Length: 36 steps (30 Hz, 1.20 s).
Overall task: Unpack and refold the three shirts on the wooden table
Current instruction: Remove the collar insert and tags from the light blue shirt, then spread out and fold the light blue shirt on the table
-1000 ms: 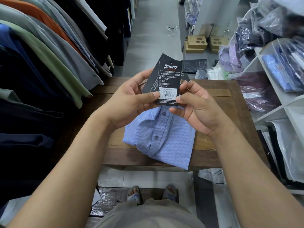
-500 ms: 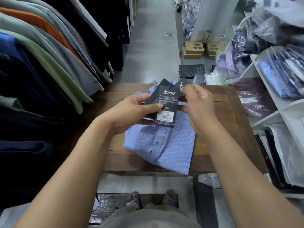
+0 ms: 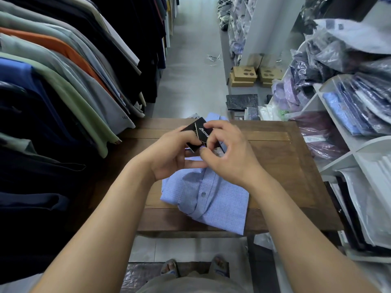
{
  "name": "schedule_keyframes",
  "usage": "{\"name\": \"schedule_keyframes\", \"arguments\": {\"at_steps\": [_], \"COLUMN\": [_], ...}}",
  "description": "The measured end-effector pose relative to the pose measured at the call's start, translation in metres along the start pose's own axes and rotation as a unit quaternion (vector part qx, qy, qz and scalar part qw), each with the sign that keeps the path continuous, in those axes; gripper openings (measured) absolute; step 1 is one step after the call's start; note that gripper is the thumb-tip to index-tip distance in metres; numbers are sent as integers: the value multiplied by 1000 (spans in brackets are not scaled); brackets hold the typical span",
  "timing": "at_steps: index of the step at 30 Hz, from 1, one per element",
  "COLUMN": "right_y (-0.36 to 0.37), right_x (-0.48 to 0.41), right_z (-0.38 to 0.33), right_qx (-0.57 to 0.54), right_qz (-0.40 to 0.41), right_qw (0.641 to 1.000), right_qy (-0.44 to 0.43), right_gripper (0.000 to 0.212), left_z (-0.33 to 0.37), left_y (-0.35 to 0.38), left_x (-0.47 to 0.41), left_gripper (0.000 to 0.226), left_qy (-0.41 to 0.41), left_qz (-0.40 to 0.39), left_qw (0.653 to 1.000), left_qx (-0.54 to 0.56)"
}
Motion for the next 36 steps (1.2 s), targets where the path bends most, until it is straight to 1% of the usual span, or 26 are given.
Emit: {"name": "schedule_keyframes", "arguments": {"at_steps": [2, 3, 5, 7, 9, 10, 12, 13, 14, 15, 16, 17, 18, 20, 22, 24, 25, 26, 28, 30, 32, 34, 36], "right_y": [-1, -1, 1, 3, -2, -6, -18, -22, -22, -19, -14, -6, 1, 16, 26, 27, 26, 26, 27, 31, 34, 36, 37], "right_x": [1, 2, 2, 2, 2, 1, 1, 2, 3, 3, 4, 4, 3, 0, -4, -10, -14, -18, -22, -24, -24, -25, -26], "right_z": [-3, -4, -6, -7, -4, 2, 19, 29, 38, 46, 50, 53, 53, 49, 47, 41, 38, 35, 31, 28, 24, 23, 29], "right_qx": [11, 10, 0, -63, -181, -222, -226, -212, -200, -186, -163, -132, -101, -54, 17, 108, 138, 159, 188, 208, 228, 228, 212], "right_qz": [5, 2, -10, -15, 16, 61, 160, 177, 162, 120, 62, 4, -42, -88, -114, -125, -122, -122, -141, -158, -161, -163, -162], "right_qw": [1000, 1000, 1000, 998, 979, 965, 938, 928, 924, 928, 939, 953, 965, 979, 982, 977, 975, 973, 967, 961, 957, 958, 962], "right_qy": [-10, -11, -9, 17, 90, 129, 209, 249, 284, 301, 295, 271, 238, 177, 150, 135, 124, 112, 100, 93, 77, 62, 61], "right_gripper": [18, 16, 10, 10, 19, 21, 18, 15, 17, 24, 37, 49, 57, 57, 48, 34, 28, 26, 28, 30, 31, 28, 25], "left_z": [1, 1, -3, -9, -12, -12, -10, -10, -10, -10, -10, -11, -11, -11, -10, -10, -11, -12, -11, -11, -10, -11, -15], "left_y": [1, 2, 0, -1, -2, -3, -4, -5, -8, -10, -12, -16, -18, -21, -25, -34, -41, -49, -55, -50, -42, -30, -23], "left_x": [2, 3, 0, -4, -6, -6, -3, 0, 1, 3, 4, 5, 7, 10, 15, 17, 17, 17, 15, 13, 9, 5, -2], "left_gripper": [41, 40, 39, 37, 26, 22, 25, 28, 31, 31, 31, 30, 27, 25, 26, 28, 26, 21, 14, 17, 34, 47, 47], "left_qy": [-6, -7, -4, 10, 27, 36, 49, 50, 46, 40, 34, 29, 26, 27, 33, 24, 12, -1, -19, 9, 63, 102, 128], "left_qz": [-33, -37, -10, 30, 56, 57, 46, 39, 34, 29, 23, 19, 16, 17, 30, 68, 99, 136, 175, 183, 184, 157, 128], "left_qw": [997, 996, 998, 999, 998, 998, 998, 998, 998, 997, 997, 997, 996, 996, 995, 990, 981, 965, 932, 928, 925, 902, 879], "left_qx": [66, 85, 63, 15, 9, 11, -4, -18, -35, -52, -64, -74, -81, -88, -90, -123, -166, -223, -316, -325, -328, -390, -440]}}
Point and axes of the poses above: each hand's wrist, its own x-axis away from the middle knuckle, its own y-axis out of the palm, z = x × y, the point moved 5 cm from there along -x, towards the middle knuckle, and after that the axes turned 1 degree about z, right-handed, at the moved point
